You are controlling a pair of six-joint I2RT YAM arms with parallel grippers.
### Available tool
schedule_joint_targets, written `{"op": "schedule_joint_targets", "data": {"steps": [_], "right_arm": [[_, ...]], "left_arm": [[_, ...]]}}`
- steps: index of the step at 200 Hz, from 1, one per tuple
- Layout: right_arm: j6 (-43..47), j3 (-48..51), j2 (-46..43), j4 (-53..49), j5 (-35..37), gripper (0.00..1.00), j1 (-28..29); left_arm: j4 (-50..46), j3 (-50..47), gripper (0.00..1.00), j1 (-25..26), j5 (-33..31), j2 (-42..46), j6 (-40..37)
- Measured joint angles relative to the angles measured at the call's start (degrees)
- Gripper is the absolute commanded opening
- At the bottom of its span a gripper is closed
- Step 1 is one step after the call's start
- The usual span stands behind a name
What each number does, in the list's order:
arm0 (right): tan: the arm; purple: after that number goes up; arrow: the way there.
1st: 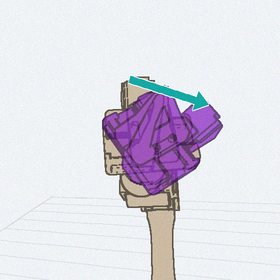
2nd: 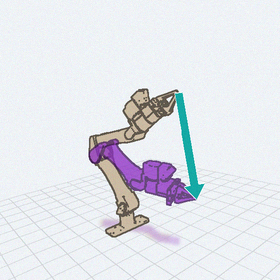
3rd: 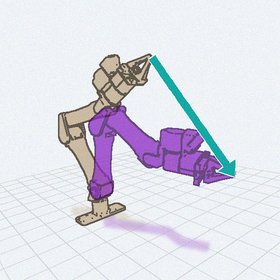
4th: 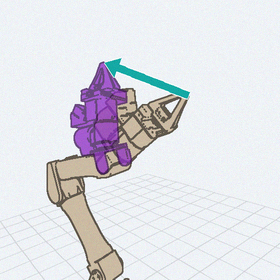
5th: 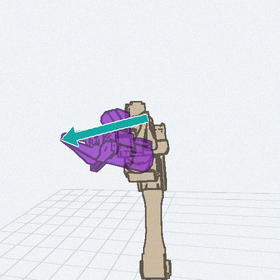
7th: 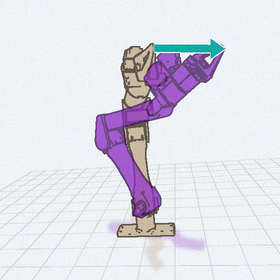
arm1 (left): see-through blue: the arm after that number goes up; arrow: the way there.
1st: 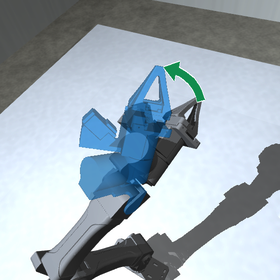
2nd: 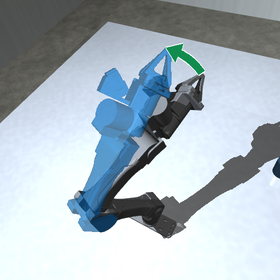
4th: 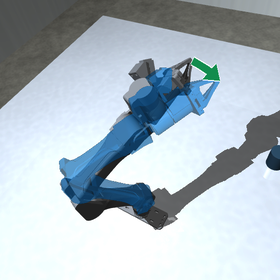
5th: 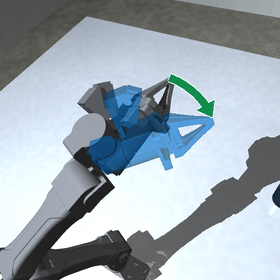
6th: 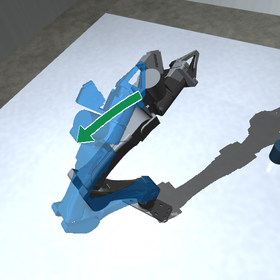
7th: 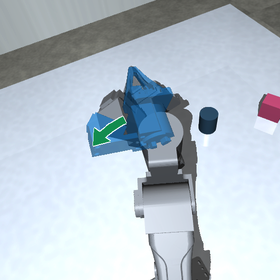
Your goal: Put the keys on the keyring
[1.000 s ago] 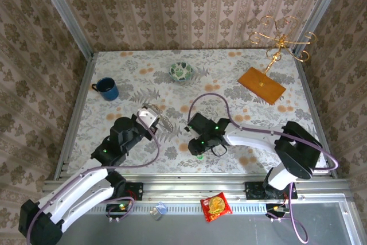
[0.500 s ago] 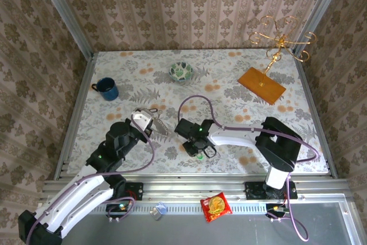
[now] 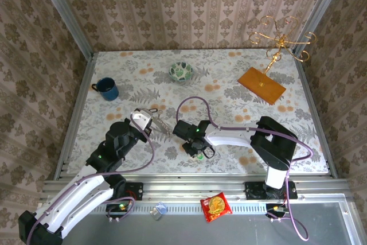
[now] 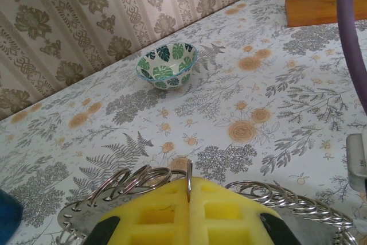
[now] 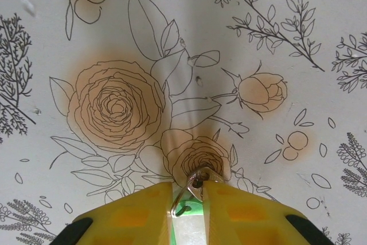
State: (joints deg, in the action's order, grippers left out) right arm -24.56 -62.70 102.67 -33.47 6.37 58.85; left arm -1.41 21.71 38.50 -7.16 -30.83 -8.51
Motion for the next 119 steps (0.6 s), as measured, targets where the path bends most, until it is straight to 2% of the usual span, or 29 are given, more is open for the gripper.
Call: {"op": "schedule_joint_targets", "data": {"steps": [50, 102, 119], "right_arm": [[-0.1, -0.4, 0.3, 0.0, 0.7, 0.17, 0.1], [-0.3, -1.0, 0.3, -0.9, 1.0, 0.0, 0.1], [-0.4, -1.1, 0.2, -1.5, 1.2, 0.0, 0.1]], "left_arm": [[0.0, 0.0, 0.0, 0.0, -0.2, 0.0, 0.0], [0.0, 0.0, 0.0, 0.0, -0.2, 0.0, 0.0], [0.0, 0.0, 0.0, 0.0, -0.2, 0.0, 0.0]]}}
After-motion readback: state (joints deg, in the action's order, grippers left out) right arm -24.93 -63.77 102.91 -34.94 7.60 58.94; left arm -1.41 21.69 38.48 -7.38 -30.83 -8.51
